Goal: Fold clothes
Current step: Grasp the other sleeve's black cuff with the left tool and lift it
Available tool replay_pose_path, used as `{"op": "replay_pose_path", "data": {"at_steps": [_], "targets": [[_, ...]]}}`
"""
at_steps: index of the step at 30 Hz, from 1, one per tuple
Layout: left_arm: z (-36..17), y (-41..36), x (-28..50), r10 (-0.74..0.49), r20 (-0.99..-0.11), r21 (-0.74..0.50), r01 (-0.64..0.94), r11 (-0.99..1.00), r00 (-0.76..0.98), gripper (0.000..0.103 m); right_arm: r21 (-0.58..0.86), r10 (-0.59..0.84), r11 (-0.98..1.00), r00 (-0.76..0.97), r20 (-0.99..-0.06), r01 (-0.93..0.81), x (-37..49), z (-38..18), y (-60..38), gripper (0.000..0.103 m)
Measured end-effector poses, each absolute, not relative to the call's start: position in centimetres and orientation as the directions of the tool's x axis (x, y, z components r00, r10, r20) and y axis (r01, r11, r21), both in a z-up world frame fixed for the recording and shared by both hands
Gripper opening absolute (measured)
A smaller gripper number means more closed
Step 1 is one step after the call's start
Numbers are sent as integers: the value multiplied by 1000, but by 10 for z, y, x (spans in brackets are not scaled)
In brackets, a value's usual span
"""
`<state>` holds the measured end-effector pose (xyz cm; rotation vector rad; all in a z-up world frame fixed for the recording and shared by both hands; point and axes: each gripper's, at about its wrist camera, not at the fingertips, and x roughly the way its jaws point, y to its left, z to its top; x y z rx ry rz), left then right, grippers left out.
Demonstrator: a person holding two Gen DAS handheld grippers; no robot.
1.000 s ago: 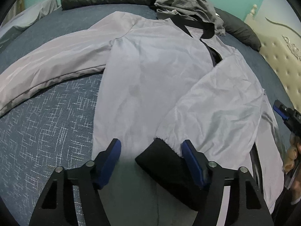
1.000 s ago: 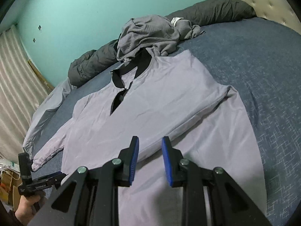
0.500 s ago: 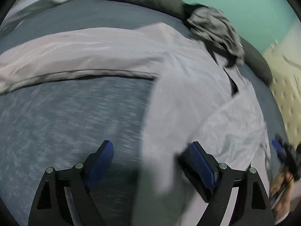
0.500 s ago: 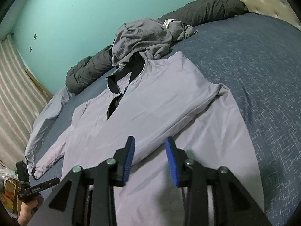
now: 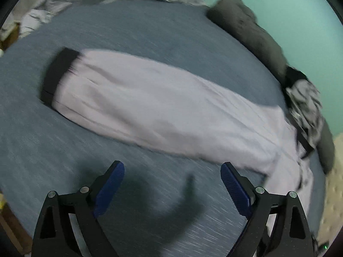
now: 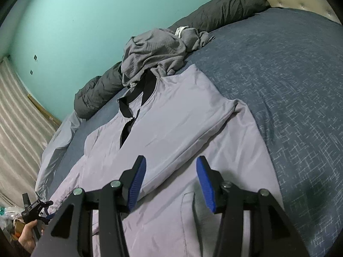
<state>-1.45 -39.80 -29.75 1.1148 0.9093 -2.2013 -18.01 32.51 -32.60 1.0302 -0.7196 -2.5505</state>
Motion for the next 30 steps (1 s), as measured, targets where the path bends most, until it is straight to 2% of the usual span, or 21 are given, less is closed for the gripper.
{"op": "replay_pose_path", "data": {"at_steps": [5, 11, 14, 17, 21, 23, 25, 26, 27, 30], "targets": [[-297, -437, 0, -207, -836, -304, 743, -597, -509, 94, 541, -441, -836, -699, -564, 90, -182, -324, 323, 50], [-319, -473, 21, -190, -849, -353, 796, -492, -494, 94, 515, -439, -849, -695, -570, 114, -182, -324, 313, 50], [-324, -487, 34, -215, -836, -373, 809, -454, -506, 94, 508, -430, -854, -707, -562, 115, -180, -322, 313, 50], [-318, -494, 35, -289, -821, -326, 819, -473, -493, 94, 502, -422, -858, -712, -561, 112, -180, -322, 313, 50], [-318, -509, 38, -307, -800, -347, 814, -465, -516, 93, 495, -418, -862, -709, -568, 112, -182, -323, 311, 50], [-319, -515, 38, -290, -798, -364, 806, -467, -529, 82, 488, -415, -865, -708, -571, 114, -182, -324, 309, 50], [-316, -515, 33, -284, -800, -349, 795, -497, -529, 58, 482, -413, -868, -708, -573, 115, -183, -324, 309, 50], [-314, -515, 32, -284, -800, -344, 792, -504, -528, 52, 481, -411, -869, -707, -575, 115, -184, -325, 308, 50], [-311, -515, 31, -281, -799, -344, 788, -510, -531, 41, 479, -410, -870, -707, -576, 114, -184, -325, 308, 50], [-295, -509, 24, -280, -779, -354, 762, -542, -561, 35, 477, -410, -871, -707, -576, 116, -185, -325, 308, 50]]}}
